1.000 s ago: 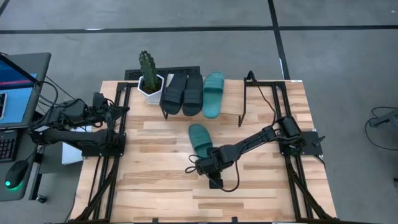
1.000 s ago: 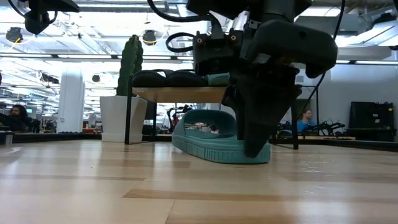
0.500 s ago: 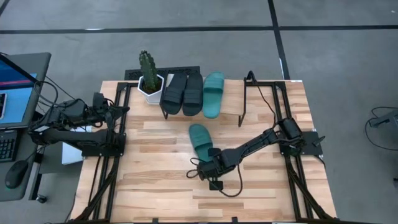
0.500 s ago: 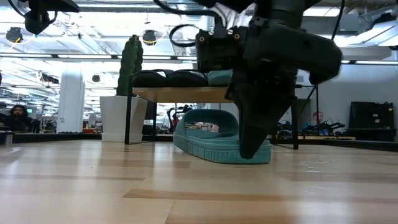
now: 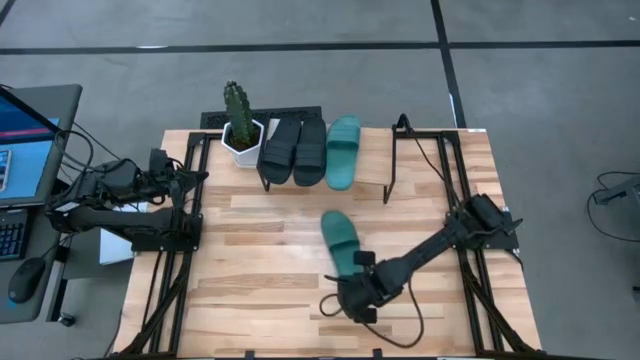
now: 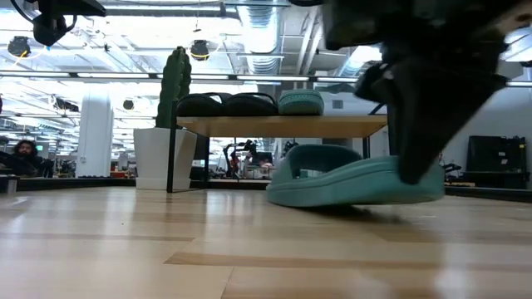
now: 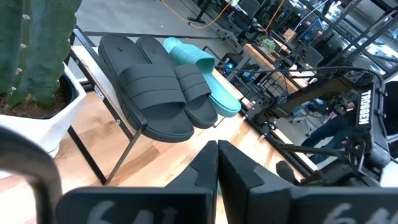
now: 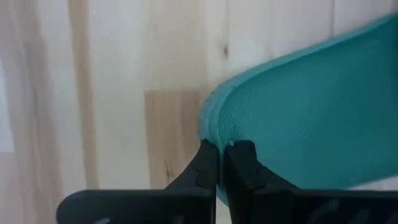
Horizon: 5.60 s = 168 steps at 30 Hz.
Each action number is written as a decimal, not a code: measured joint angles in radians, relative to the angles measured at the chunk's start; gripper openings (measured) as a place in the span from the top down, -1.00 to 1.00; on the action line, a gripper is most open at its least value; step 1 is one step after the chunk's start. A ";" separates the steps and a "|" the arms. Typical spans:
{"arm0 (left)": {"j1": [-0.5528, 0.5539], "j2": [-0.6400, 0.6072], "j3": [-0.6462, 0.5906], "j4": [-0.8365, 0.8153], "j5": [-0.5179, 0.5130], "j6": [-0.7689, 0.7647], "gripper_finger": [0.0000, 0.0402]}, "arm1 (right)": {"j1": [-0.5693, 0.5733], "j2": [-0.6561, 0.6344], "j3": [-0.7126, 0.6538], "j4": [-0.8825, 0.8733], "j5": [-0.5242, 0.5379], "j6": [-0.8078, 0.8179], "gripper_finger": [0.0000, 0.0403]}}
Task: Pick and place slides into the shelf
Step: Put the blue slides on the shelf
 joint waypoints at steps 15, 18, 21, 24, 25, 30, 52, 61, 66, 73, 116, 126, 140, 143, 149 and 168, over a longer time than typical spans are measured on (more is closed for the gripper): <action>0.000 0.000 0.000 0.000 0.000 0.000 1.00 | 0.148 -0.002 0.010 -0.078 0.115 0.227 1.00; 0.000 0.000 0.000 0.000 0.000 0.000 1.00 | 0.164 -0.002 0.034 -0.077 0.135 0.230 1.00; 0.000 0.000 0.000 0.000 0.000 0.000 1.00 | 0.176 -0.002 0.065 -0.085 0.160 0.228 1.00; 0.000 0.000 0.000 0.000 0.000 0.000 1.00 | 0.188 -0.002 0.106 -0.127 0.188 0.227 1.00; 0.000 0.000 0.000 0.000 0.000 0.000 1.00 | 0.193 -0.002 0.120 -0.144 0.201 0.228 1.00; 0.000 0.000 0.000 0.000 0.000 0.000 1.00 | 0.216 -0.002 0.192 -0.211 0.241 0.227 1.00; 0.000 0.000 0.000 0.000 0.000 0.000 1.00 | 0.381 -0.002 0.528 -0.415 0.482 0.227 1.00; 0.000 0.000 0.000 0.000 0.000 0.000 1.00 | 0.397 -0.003 0.636 -0.624 0.664 0.230 1.00; 0.000 0.000 0.000 0.000 0.000 0.000 1.00 | 0.343 -0.004 0.658 -0.795 0.741 0.298 1.00; 0.000 0.000 0.000 0.000 0.000 0.000 1.00 | 0.221 -0.027 0.656 -0.787 0.779 0.182 1.00; 0.000 0.000 0.000 0.000 0.000 0.000 1.00 | -0.426 -0.474 0.165 -0.452 0.627 -0.336 1.00; 0.000 0.000 0.000 0.000 0.000 0.000 1.00 | -0.527 -0.417 0.167 -0.323 0.527 -0.478 1.00; 0.000 0.000 0.000 0.000 0.000 0.000 1.00 | -0.575 -0.322 0.167 -0.400 0.476 -0.484 1.00; 0.000 0.000 0.000 0.000 0.000 0.000 1.00 | -0.575 -0.320 0.167 -0.428 0.468 -0.479 1.00; 0.000 0.000 0.000 0.000 0.000 0.000 1.00 | -0.575 -0.326 0.166 -0.485 0.444 -0.443 1.00; 0.000 0.000 0.000 0.000 0.000 0.000 1.00 | -0.497 -0.327 0.166 -0.518 0.367 -0.456 1.00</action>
